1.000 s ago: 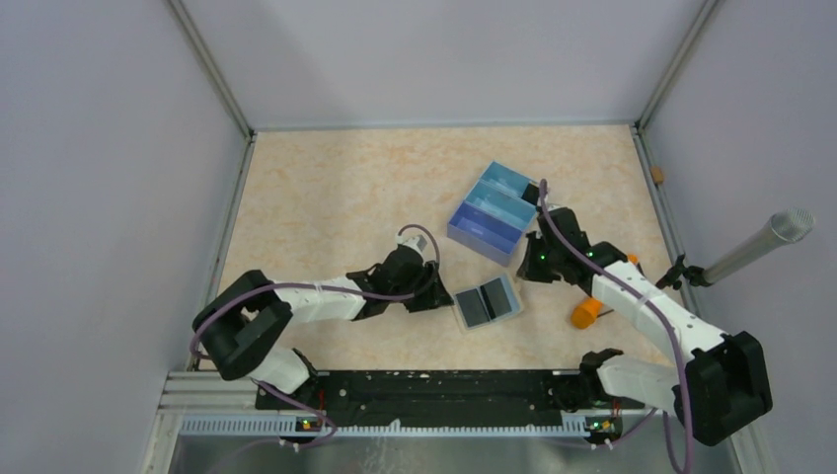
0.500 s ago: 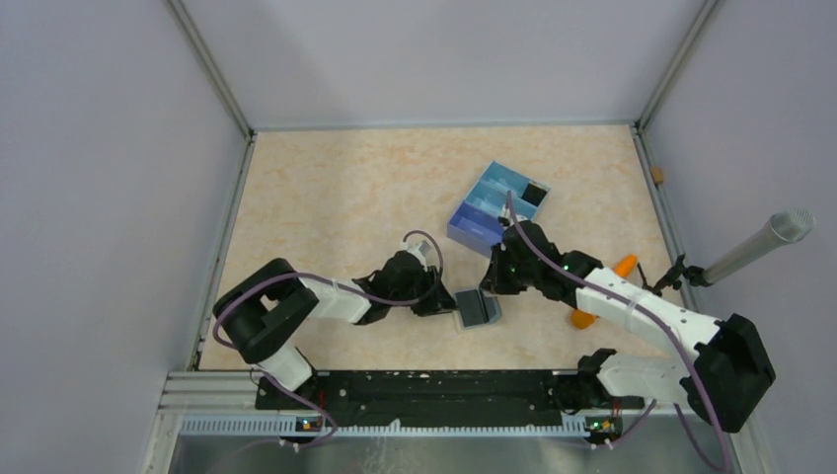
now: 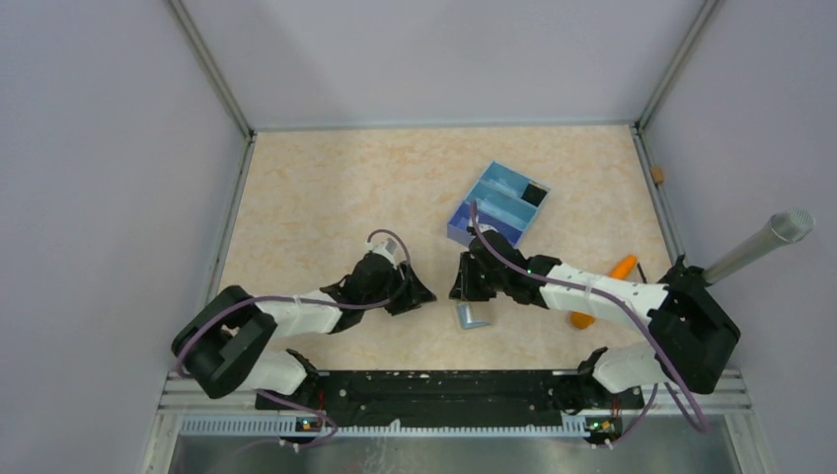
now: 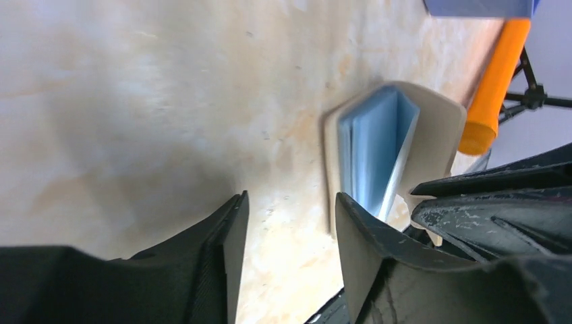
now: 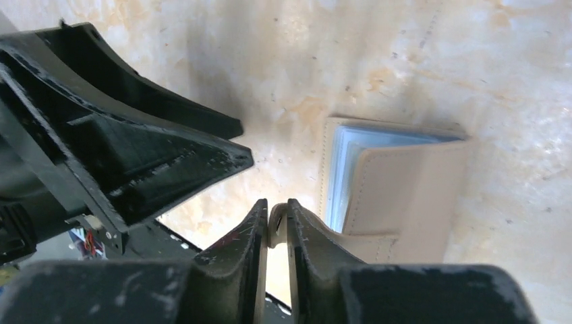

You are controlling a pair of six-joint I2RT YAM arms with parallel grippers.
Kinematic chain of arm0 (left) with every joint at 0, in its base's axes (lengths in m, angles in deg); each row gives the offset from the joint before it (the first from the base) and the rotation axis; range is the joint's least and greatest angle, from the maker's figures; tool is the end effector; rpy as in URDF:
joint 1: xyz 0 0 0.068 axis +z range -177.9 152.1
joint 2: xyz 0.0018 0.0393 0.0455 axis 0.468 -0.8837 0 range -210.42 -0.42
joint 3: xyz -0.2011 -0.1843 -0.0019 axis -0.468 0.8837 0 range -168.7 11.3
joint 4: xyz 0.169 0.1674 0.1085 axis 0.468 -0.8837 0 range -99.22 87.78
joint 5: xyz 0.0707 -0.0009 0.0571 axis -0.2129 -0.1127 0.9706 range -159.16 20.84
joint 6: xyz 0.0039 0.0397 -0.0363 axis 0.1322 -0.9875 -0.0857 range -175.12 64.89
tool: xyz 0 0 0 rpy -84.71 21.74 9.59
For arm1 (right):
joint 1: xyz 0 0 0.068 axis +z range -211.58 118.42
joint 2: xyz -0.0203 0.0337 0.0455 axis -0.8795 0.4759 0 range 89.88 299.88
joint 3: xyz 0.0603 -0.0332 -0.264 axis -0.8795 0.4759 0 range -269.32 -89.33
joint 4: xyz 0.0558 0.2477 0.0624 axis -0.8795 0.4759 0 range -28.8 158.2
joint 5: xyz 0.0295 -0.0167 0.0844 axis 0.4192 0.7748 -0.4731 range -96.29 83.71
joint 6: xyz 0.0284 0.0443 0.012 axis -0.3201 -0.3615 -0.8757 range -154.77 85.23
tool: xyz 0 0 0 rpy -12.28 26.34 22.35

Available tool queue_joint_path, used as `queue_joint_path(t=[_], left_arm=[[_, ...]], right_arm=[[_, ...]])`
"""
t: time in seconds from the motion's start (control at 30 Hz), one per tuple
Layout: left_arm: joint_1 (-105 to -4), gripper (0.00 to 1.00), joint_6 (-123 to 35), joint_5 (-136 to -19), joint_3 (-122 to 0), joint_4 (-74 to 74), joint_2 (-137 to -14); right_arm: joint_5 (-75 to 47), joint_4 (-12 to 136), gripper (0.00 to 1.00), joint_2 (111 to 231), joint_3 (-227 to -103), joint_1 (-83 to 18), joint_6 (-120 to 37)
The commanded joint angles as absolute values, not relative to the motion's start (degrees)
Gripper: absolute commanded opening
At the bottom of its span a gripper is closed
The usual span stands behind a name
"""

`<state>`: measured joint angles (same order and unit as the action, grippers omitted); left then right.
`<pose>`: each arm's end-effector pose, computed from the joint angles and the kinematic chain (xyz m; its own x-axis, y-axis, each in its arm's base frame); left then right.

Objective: Put the credit cards into the card holder
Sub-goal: Close the card holder at the center of the board.

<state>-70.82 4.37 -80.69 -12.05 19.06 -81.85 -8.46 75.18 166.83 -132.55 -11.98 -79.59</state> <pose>0.1770 -0.1742 0.1331 -0.8985 -0.3172 -0.3033 0.0203 0.6604 -0.7506 0.1747 0.2074 0.2034 -0.8881 0.0433 -0.4576 -0.2136 0.8426 0.4944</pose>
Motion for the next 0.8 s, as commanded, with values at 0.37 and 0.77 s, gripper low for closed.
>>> queue_joint_path(t=[0.37, 0.77], left_arm=[[-64.7, 0.69, -5.4, -71.7, -14.9, -5.3, -63.2], [-64.7, 0.69, -5.6, -73.9, -16.3, -5.0, -64.2]], right_arm=[[-1.7, 85.9, 0.80, 157.9, -145.8, -9.8, -72.3], [8.5, 96.3, 0.63, 149.0, -131.7, -29.7, -71.5]])
